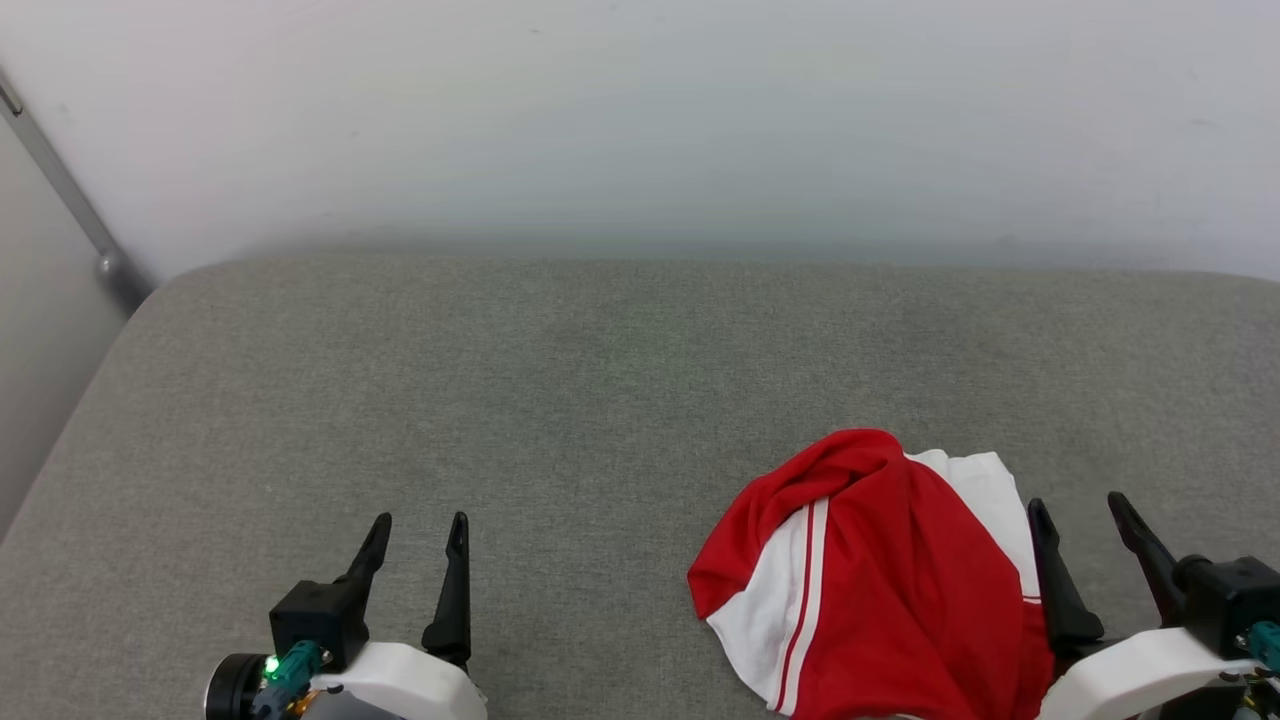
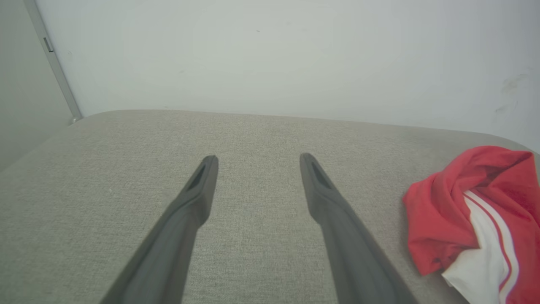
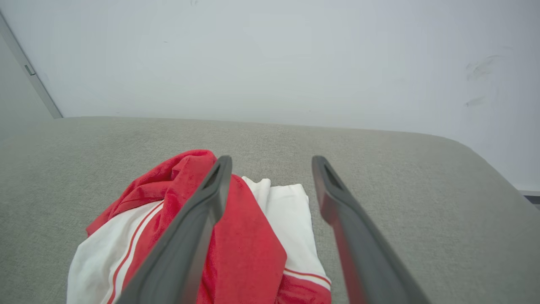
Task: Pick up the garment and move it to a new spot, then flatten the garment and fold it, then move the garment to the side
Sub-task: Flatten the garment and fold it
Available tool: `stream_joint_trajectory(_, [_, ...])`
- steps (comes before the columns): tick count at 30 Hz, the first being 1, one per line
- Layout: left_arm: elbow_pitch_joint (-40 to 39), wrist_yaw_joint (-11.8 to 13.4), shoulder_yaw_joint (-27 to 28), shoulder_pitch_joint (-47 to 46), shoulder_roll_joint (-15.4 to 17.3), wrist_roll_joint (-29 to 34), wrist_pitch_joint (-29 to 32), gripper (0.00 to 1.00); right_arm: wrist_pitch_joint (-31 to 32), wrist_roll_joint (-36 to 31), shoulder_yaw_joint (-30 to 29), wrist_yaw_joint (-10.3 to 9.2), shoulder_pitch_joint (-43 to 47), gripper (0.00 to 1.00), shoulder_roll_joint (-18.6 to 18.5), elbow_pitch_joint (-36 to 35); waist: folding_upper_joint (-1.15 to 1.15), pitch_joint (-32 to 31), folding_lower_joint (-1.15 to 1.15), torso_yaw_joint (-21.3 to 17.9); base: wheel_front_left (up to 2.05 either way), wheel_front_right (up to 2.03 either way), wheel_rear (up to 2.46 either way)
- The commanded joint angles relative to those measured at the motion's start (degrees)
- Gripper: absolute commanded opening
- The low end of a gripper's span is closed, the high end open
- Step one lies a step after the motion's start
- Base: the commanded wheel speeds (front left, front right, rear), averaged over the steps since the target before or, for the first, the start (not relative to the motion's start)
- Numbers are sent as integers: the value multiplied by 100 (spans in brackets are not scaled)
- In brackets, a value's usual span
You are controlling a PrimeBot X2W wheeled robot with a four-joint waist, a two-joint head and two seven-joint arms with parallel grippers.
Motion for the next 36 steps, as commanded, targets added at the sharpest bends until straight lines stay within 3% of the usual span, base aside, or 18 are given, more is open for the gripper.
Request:
stream_joint_trajectory(1, [-35, 21, -24, 65, 5, -4, 25, 100, -56, -56, 51, -2, -96, 100, 18, -34, 0, -14, 1, 18, 0, 0, 0])
stream_joint_trajectory(10, [-111, -176, -438, -271, -45, 112, 371, 100, 29, -187, 193, -2, -131, 100, 88, -199, 0, 49, 1, 36, 0, 0, 0])
stream_joint_trajectory(18, [64, -917, -1542, -990, -262, -18, 1900, 100, 194, -234, 331, -3, -226, 100, 104, -387, 0, 353, 1, -184, 0, 0, 0])
stream_joint_trajectory(23, [276, -1096, -2075, -1321, -265, -367, 2916, 100, 250, -259, 402, -2, -311, 100, 113, -429, 0, 629, 1, -390, 0, 0, 0])
stream_joint_trajectory(29, [495, -1140, -2476, -1613, -142, -670, 3503, 100, 223, -209, 418, -2, -421, 100, 118, -369, 0, 960, 1, -609, 0, 0, 0])
stream_joint_trajectory(31, [538, -1140, -2549, -1664, -93, -761, 3568, 37, 191, -197, 413, -3, -450, 100, 120, -333, 0, 1005, 1, -649, 0, 0, 0])
stream_joint_trajectory(32, [541, -1142, -2570, -1686, -75, -782, 3557, 0, 175, -189, 410, -2, -467, 100, 121, -317, 0, 1019, 1, -659, 0, 0, 0])
stream_joint_trajectory(36, [428, -1108, -2501, -1703, 52, -792, 3375, 0, 146, -159, 339, -2, -485, 100, 123, -250, 0, 986, 1, -612, 0, 0, 0])
